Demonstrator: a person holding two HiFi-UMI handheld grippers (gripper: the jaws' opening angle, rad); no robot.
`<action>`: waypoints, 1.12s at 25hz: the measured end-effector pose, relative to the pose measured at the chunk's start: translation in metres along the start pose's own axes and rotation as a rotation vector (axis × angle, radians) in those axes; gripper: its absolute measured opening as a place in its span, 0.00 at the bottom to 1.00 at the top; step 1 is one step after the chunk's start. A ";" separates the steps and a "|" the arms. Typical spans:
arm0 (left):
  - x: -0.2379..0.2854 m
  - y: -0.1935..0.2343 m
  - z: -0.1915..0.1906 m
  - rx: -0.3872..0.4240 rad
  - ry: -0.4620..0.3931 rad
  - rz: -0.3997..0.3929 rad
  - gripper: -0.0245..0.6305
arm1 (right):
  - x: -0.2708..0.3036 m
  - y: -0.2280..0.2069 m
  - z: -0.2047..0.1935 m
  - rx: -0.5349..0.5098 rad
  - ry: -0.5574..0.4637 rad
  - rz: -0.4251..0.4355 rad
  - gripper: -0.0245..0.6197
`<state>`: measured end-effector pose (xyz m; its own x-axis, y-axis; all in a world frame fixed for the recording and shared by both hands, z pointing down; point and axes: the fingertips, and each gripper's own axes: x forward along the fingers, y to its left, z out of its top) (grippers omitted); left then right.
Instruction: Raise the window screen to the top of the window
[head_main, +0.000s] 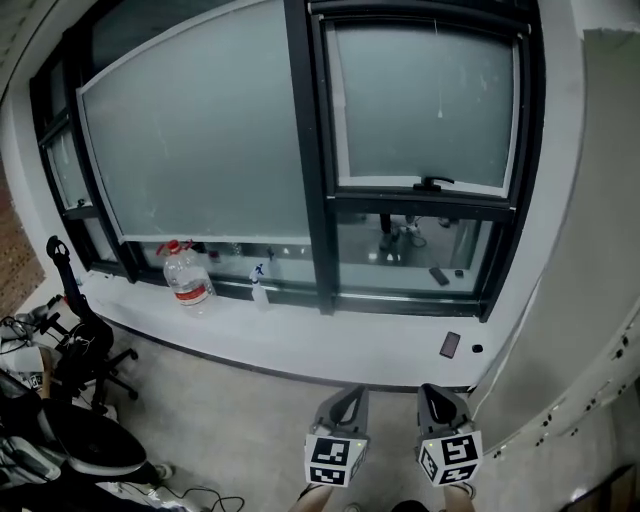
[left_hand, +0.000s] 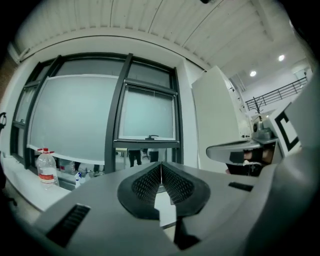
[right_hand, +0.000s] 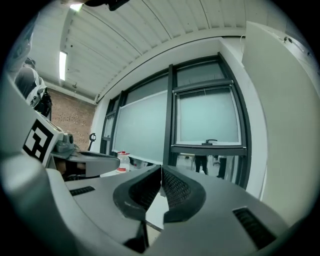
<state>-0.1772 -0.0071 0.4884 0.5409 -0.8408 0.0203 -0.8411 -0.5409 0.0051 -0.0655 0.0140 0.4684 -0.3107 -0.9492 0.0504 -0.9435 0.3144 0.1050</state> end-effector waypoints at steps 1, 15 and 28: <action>-0.005 0.002 0.001 -0.009 -0.006 0.013 0.05 | -0.002 0.004 0.002 -0.008 0.001 0.009 0.05; -0.113 -0.100 0.004 -0.058 -0.039 0.074 0.05 | -0.157 0.057 0.021 0.034 -0.121 0.089 0.05; -0.284 -0.249 0.003 -0.021 -0.028 0.074 0.05 | -0.392 0.057 -0.003 0.127 -0.105 -0.015 0.05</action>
<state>-0.1212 0.3668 0.4783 0.4769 -0.8789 -0.0068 -0.8786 -0.4769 0.0253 0.0032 0.4039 0.4580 -0.3007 -0.9521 -0.0546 -0.9530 0.3023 -0.0220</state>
